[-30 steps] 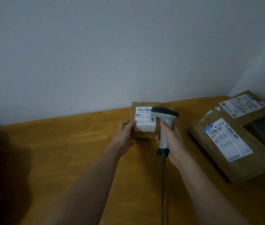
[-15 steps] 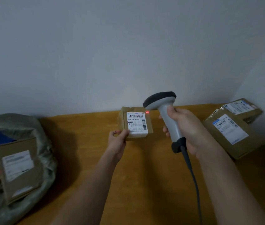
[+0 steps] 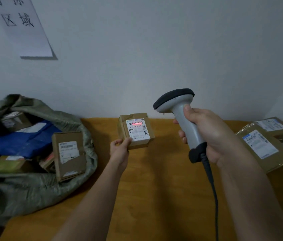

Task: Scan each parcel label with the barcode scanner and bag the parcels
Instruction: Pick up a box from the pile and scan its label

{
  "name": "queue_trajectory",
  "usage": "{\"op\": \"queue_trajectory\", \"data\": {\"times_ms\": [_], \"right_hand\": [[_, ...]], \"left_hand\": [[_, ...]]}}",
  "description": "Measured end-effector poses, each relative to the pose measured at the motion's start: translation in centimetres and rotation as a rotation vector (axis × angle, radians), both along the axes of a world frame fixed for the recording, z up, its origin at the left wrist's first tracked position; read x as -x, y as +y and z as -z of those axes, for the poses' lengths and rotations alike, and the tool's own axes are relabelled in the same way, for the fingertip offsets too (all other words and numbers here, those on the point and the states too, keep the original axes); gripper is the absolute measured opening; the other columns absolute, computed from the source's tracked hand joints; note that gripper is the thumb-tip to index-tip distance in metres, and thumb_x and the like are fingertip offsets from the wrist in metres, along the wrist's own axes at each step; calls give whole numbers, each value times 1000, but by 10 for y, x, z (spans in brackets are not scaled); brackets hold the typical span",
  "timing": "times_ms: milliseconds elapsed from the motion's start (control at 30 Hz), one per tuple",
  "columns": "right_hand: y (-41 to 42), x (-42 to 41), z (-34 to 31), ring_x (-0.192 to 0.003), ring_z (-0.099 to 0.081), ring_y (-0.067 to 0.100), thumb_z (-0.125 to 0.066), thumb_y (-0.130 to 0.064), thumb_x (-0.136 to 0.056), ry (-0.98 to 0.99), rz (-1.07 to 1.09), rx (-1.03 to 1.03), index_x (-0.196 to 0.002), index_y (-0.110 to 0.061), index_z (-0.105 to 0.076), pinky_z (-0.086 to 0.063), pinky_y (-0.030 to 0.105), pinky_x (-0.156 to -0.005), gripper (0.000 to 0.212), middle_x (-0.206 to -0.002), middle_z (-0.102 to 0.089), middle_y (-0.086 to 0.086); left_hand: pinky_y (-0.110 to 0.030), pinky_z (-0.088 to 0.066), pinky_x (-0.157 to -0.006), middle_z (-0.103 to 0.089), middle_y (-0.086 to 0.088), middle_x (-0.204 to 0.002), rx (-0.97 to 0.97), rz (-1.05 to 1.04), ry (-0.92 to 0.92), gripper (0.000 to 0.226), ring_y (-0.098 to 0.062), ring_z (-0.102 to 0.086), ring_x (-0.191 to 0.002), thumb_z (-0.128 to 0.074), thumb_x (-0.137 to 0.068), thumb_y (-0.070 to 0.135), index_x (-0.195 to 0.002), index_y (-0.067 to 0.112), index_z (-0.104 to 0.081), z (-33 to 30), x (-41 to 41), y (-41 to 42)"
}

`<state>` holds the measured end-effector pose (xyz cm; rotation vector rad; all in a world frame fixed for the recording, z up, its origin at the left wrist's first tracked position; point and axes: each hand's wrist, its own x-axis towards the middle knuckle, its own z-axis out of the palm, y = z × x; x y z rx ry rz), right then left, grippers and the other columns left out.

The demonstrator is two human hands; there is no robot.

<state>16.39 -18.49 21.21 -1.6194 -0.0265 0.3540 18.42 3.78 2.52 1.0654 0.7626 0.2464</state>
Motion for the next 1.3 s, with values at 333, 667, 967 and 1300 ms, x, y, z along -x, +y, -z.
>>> {"op": "queue_trajectory", "data": {"times_ms": [333,667,967,1300], "right_hand": [[0,4,-24,-68,-55,22,-45,-39,-103,-63,-152,20,-99,-8,-63,-48,34,-62,36,-94,-64,16],[20,8,-23,-68,-54,23,-44,-40,-103,-78,-283,-5,-98,-6,-63,-47,34,-63,38,-94,-64,18],[85,16,-5,-57,-54,13,-59,-43,-94,175,-323,-161,-110,-1,-65,-47,23,-50,46,-87,-60,12],[215,18,25,-49,-52,10,-64,-31,-94,212,-211,-158,-113,4,-62,-43,20,-44,40,-78,-54,9]], "left_hand": [[-43,-51,-99,-51,-18,-129,56,-151,-31,55,-29,-59,-110,-74,-81,10,-126,13,-43,-9,29,10],[-38,-48,-96,-51,-6,-102,38,-276,39,49,-18,-53,-88,-67,-87,11,-127,12,-41,-16,68,28],[-39,-51,-94,-55,-6,-112,70,-554,-3,46,-22,-57,-99,-70,-84,29,-120,21,-43,-25,88,102],[-37,-48,-88,-30,-9,-141,-160,-796,210,70,-28,-43,-120,-73,-76,52,-130,21,-39,-48,77,267]]}}
